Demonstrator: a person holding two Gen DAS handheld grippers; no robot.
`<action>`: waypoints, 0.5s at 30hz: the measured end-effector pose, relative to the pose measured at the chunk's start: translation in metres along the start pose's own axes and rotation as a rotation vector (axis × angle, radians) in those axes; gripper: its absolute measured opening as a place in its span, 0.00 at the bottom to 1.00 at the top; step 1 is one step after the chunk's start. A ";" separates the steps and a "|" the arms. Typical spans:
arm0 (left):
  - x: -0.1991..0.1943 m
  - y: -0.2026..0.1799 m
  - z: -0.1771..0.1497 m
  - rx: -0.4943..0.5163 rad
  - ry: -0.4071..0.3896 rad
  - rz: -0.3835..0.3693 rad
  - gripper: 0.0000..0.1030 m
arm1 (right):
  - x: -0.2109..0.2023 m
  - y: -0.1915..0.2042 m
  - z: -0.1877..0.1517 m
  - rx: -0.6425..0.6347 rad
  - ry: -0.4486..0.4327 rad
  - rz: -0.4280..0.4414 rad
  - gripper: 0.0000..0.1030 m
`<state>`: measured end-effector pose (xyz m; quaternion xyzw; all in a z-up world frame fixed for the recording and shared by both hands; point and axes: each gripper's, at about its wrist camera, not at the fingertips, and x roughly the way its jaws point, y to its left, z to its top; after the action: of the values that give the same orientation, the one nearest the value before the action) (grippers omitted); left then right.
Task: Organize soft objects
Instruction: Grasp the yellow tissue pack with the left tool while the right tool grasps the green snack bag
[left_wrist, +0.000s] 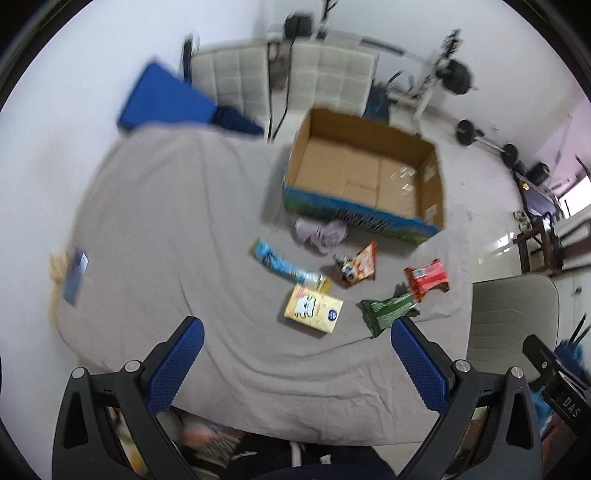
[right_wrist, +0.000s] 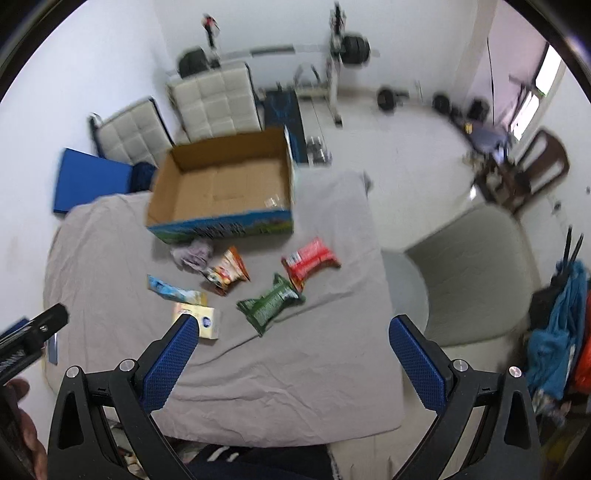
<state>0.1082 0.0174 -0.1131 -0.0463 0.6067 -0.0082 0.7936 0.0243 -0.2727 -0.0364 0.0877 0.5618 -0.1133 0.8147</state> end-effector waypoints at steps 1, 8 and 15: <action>0.014 0.005 0.004 -0.022 0.030 -0.014 1.00 | 0.028 -0.002 0.007 0.013 0.048 0.017 1.00; 0.152 0.020 0.003 -0.243 0.329 -0.136 0.93 | 0.200 -0.004 0.016 0.121 0.317 0.072 1.00; 0.251 0.014 0.002 -0.414 0.516 -0.208 0.92 | 0.327 -0.004 0.002 0.348 0.535 0.145 0.84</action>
<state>0.1755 0.0142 -0.3558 -0.2643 0.7683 0.0226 0.5825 0.1375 -0.3051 -0.3420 0.2918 0.7206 -0.1223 0.6170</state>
